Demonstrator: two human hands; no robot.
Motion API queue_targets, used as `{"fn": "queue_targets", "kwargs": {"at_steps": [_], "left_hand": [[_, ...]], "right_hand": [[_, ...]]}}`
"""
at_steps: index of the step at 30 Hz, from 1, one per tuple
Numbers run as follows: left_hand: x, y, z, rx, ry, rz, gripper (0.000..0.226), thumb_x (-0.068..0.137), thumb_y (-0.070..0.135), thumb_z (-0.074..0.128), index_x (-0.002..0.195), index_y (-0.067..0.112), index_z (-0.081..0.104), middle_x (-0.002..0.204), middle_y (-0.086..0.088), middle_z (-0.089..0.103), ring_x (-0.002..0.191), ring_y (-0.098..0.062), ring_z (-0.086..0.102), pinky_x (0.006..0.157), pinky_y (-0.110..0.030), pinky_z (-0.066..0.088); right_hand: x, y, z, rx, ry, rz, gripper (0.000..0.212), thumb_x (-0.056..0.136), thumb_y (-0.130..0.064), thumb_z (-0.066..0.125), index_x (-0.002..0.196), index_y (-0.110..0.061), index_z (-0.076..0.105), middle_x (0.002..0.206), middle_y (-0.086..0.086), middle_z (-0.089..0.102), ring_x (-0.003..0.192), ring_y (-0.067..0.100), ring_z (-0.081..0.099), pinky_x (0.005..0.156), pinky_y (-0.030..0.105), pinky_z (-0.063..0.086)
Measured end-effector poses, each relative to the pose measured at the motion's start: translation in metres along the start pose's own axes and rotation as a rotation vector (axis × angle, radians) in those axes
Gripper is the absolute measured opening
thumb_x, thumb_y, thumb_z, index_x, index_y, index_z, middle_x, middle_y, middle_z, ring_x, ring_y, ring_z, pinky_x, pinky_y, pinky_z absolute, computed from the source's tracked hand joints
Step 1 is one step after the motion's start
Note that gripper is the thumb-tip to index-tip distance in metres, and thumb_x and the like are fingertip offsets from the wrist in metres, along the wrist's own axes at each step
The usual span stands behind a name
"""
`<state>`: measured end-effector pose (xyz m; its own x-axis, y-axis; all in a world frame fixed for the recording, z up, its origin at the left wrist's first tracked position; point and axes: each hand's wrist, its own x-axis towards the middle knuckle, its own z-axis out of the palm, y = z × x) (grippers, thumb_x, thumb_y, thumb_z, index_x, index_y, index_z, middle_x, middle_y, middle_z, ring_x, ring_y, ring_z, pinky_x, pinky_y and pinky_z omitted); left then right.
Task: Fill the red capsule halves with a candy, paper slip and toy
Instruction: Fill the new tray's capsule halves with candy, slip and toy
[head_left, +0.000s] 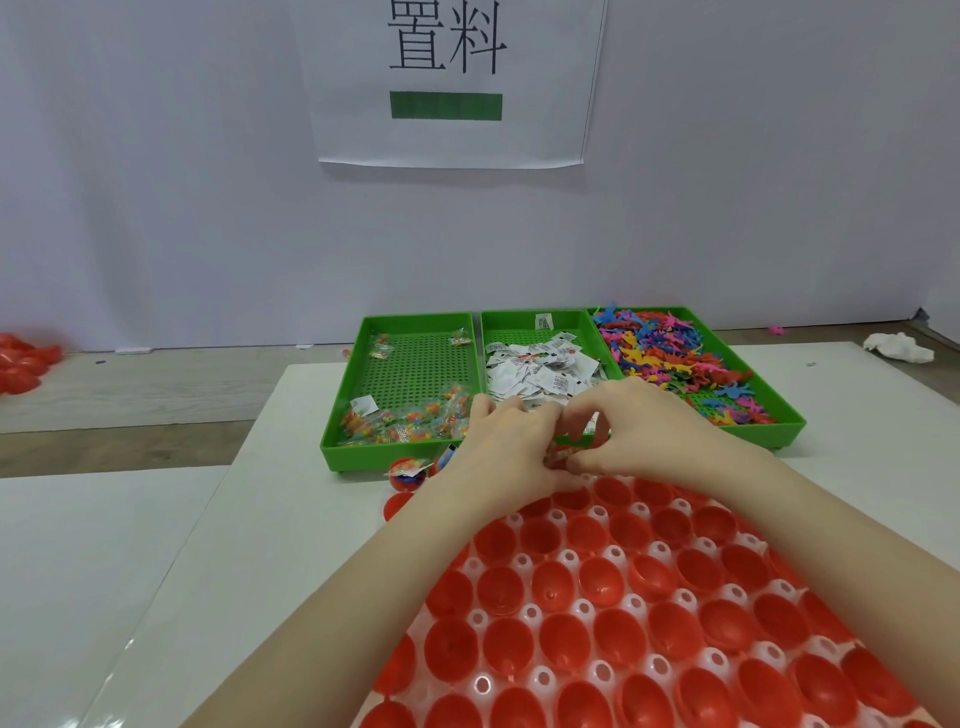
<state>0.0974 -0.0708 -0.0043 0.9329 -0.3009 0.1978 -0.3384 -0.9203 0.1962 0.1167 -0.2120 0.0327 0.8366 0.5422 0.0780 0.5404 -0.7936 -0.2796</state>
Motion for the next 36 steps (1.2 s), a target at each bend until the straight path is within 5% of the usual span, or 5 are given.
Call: {"fn": "queue_targets", "kwargs": {"at_steps": [8, 12, 17, 23, 36], "left_hand": [[-0.01, -0.014, -0.016, -0.158, 0.08, -0.001, 0.082, 0.06, 0.063, 0.071, 0.132, 0.037, 0.041, 0.114, 0.021, 0.052, 0.109, -0.005, 0.042, 0.08, -0.027, 0.016], [-0.021, -0.05, -0.035, -0.681, 0.436, -0.262, 0.036, 0.078, 0.048, 0.062, 0.107, 0.028, 0.06, 0.101, 0.013, 0.062, 0.09, 0.0, 0.054, 0.082, -0.021, 0.041], [-0.02, -0.113, -0.03, -0.394, 0.222, -0.592, 0.032, 0.092, 0.028, 0.052, 0.117, 0.009, 0.062, 0.119, -0.009, 0.062, 0.105, -0.023, 0.056, 0.086, -0.031, 0.043], [-0.009, -0.119, -0.017, 0.025, -0.046, -0.576, 0.043, 0.086, 0.049, 0.057, 0.114, 0.016, 0.063, 0.113, -0.009, 0.065, 0.103, -0.027, 0.058, 0.08, -0.032, 0.044], [-0.016, -0.115, -0.015, -0.345, 0.539, -0.535, 0.029, 0.078, 0.021, 0.073, 0.104, 0.007, 0.068, 0.085, -0.005, 0.061, 0.08, -0.017, 0.054, 0.072, -0.026, 0.037]], "right_hand": [[-0.003, 0.022, -0.016, 0.379, 0.124, 0.076, 0.016, 0.07, -0.031, 0.076, 0.085, -0.032, 0.07, 0.083, -0.017, 0.067, 0.073, -0.006, 0.06, 0.059, 0.007, 0.043], [0.001, 0.072, -0.021, 0.395, 0.493, 0.362, 0.01, 0.084, -0.021, 0.065, 0.091, -0.015, 0.07, 0.093, 0.005, 0.069, 0.064, 0.002, 0.054, 0.058, 0.016, 0.041], [0.0, 0.122, -0.008, 0.08, 0.002, 0.599, 0.058, 0.089, -0.037, 0.058, 0.134, -0.002, 0.045, 0.139, 0.015, 0.045, 0.124, 0.029, 0.045, 0.099, 0.032, 0.035], [0.006, 0.128, 0.001, 0.079, 0.164, 0.59, 0.035, 0.076, -0.024, 0.075, 0.103, -0.002, 0.069, 0.111, 0.015, 0.066, 0.103, 0.029, 0.058, 0.085, 0.035, 0.043], [0.001, 0.129, 0.002, 0.43, 0.623, 0.554, 0.033, 0.069, -0.014, 0.08, 0.098, -0.001, 0.07, 0.09, 0.014, 0.067, 0.057, 0.005, 0.058, 0.065, 0.019, 0.045]]}}
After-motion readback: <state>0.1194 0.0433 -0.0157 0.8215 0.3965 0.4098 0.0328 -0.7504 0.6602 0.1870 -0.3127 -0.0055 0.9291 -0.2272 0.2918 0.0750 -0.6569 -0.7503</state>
